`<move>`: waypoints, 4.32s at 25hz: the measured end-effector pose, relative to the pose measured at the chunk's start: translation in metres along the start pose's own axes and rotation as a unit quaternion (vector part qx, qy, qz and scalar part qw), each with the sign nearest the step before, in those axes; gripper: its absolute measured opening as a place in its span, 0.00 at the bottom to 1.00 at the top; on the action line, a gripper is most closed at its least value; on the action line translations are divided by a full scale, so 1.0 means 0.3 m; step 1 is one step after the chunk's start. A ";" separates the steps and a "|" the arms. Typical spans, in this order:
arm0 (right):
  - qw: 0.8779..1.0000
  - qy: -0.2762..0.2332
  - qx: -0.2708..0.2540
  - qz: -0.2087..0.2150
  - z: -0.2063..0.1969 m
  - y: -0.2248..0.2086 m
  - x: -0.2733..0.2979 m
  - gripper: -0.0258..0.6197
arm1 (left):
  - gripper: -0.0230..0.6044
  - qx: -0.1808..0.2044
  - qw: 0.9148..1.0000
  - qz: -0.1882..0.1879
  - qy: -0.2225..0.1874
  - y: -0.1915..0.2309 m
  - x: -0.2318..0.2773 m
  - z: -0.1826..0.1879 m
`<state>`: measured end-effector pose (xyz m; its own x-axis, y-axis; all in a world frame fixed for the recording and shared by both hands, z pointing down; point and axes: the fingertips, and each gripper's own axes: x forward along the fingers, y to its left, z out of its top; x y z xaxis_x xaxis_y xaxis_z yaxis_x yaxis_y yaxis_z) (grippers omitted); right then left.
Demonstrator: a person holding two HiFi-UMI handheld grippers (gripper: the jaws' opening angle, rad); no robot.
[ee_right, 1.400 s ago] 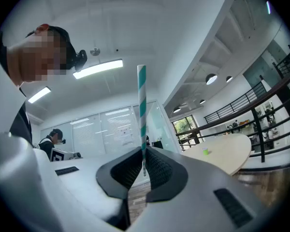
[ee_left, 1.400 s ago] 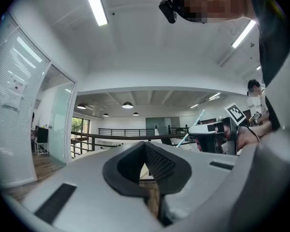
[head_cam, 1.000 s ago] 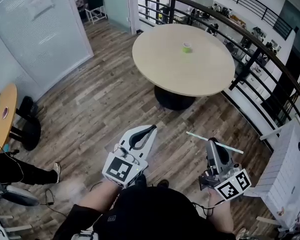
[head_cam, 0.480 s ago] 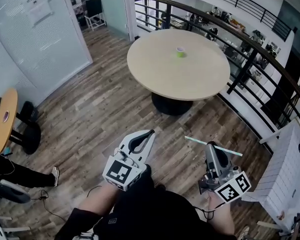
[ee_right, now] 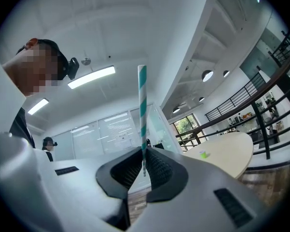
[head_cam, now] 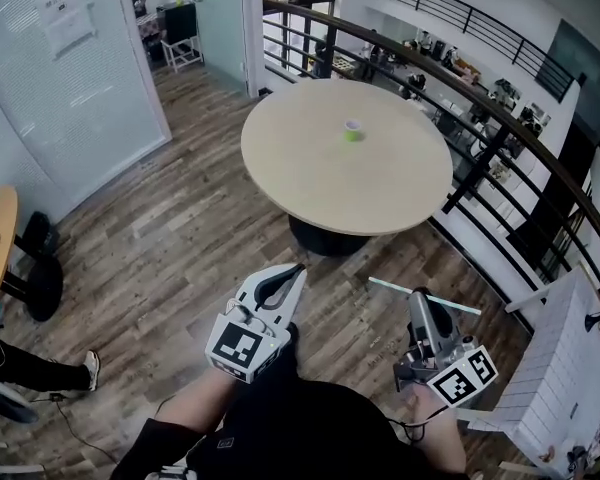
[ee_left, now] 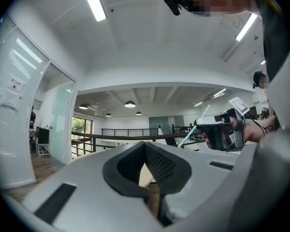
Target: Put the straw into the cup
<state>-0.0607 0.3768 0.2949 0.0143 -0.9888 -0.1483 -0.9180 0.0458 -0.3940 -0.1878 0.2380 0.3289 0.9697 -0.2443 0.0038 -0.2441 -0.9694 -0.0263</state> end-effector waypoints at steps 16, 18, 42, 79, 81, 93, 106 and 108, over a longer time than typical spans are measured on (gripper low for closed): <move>1.000 0.003 0.019 -0.023 0.025 -0.304 0.651 0.10 | 0.04 -0.004 1.000 -0.021 -0.004 0.547 0.470 -0.006; 0.999 0.002 0.021 -0.026 0.022 -0.338 0.707 0.10 | 0.04 0.000 1.000 -0.026 0.000 0.593 0.520 -0.017; 0.997 0.038 0.059 -0.008 0.067 -1.012 1.150 0.10 | 0.04 -0.011 0.999 0.014 0.030 0.861 1.213 -0.154; 0.977 0.175 0.070 -0.096 -0.410 -1.790 1.837 0.10 | 0.04 -0.073 0.988 -0.027 0.134 1.260 1.844 -0.714; 0.974 0.191 0.062 -0.105 -0.462 -1.831 1.858 0.10 | 0.04 -0.078 0.987 -0.028 0.138 1.271 1.861 -0.742; 0.948 0.267 0.047 -0.166 -0.675 -1.970 1.883 0.10 | 0.04 -0.102 0.982 -0.020 0.156 1.311 1.891 -0.842; 0.943 0.286 0.057 -0.160 -0.722 -1.956 1.909 0.19 | 0.04 -0.108 0.981 -0.010 0.162 1.330 1.850 -0.858; 0.944 0.281 0.055 -0.163 -0.712 -1.955 1.908 0.24 | 0.04 -0.108 0.981 -0.010 0.161 1.330 1.847 -0.854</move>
<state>0.4011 -0.2463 0.6350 0.0468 -0.8704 0.4901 -0.8537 -0.2896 -0.4327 0.2496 -0.2903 0.5765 0.9294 -0.1871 0.3181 -0.2557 -0.9480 0.1894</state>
